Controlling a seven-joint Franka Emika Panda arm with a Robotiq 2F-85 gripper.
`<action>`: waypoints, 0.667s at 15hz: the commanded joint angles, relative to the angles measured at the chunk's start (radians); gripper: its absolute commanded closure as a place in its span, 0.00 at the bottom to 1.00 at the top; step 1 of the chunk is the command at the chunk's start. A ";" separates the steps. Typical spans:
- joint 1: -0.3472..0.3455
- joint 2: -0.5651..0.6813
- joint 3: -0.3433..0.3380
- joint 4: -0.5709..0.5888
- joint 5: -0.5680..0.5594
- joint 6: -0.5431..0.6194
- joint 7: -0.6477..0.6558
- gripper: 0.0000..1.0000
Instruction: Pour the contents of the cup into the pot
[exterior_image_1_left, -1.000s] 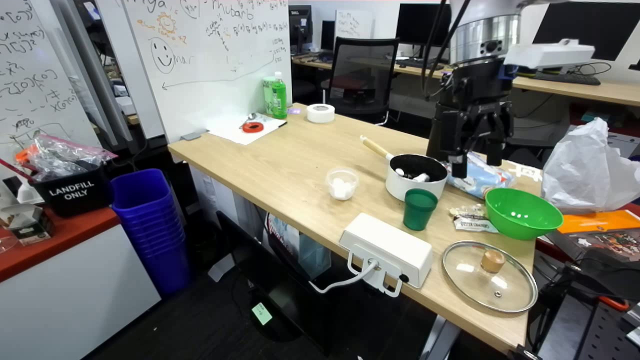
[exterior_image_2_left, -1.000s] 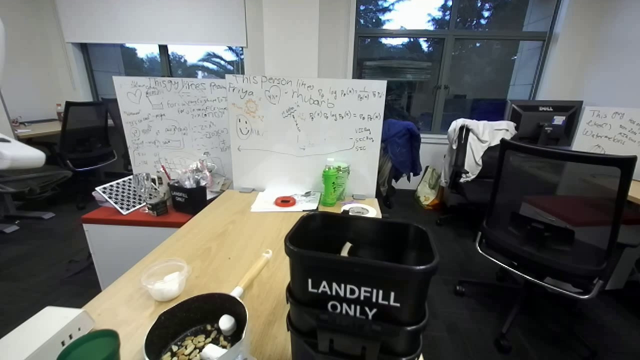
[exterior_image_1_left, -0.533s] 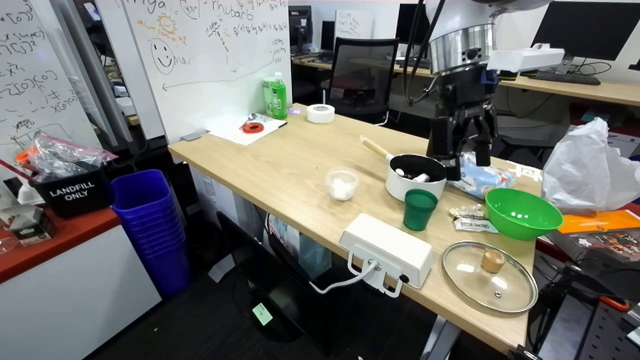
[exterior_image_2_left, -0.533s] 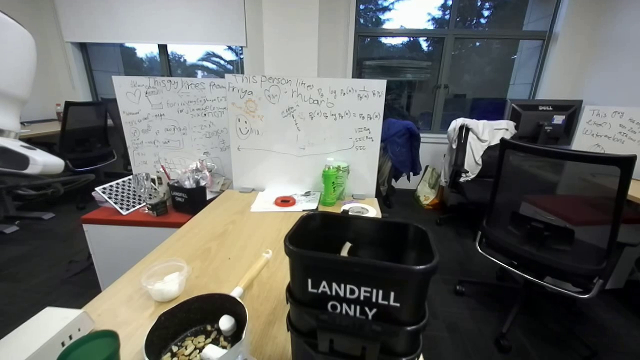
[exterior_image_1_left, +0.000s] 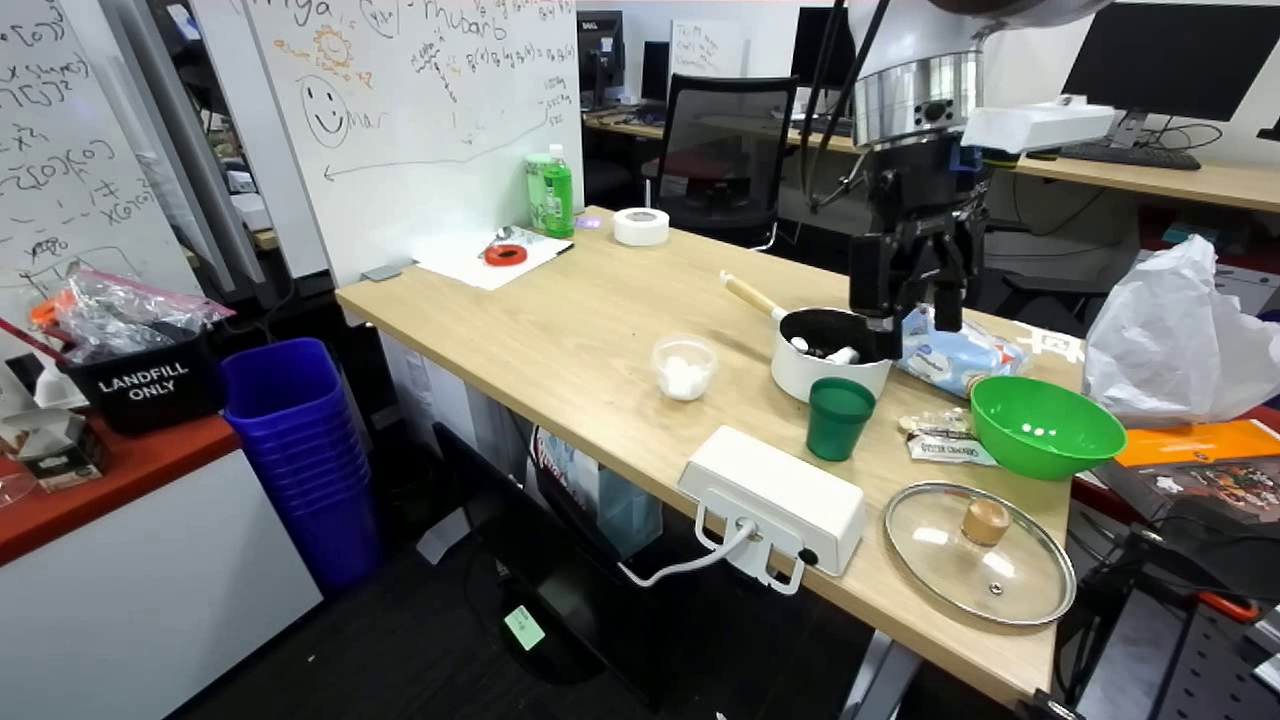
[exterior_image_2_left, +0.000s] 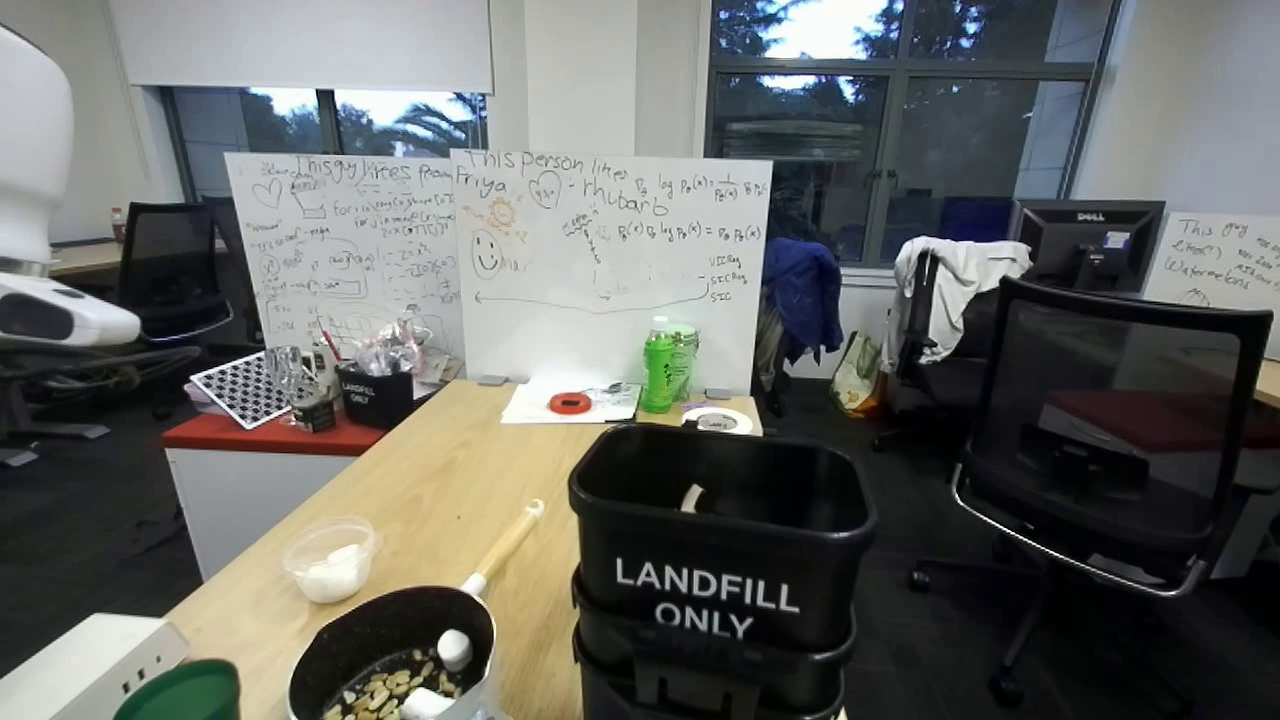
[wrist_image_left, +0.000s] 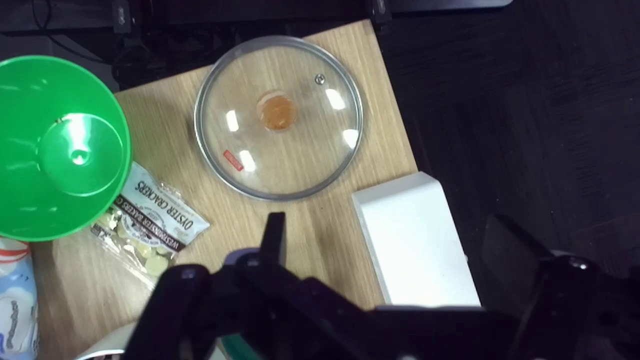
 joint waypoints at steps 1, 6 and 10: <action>0.012 0.040 0.006 0.004 -0.049 0.106 -0.022 0.00; 0.035 0.122 0.010 -0.008 -0.207 0.244 -0.011 0.00; 0.041 0.153 0.007 -0.002 -0.216 0.265 -0.005 0.00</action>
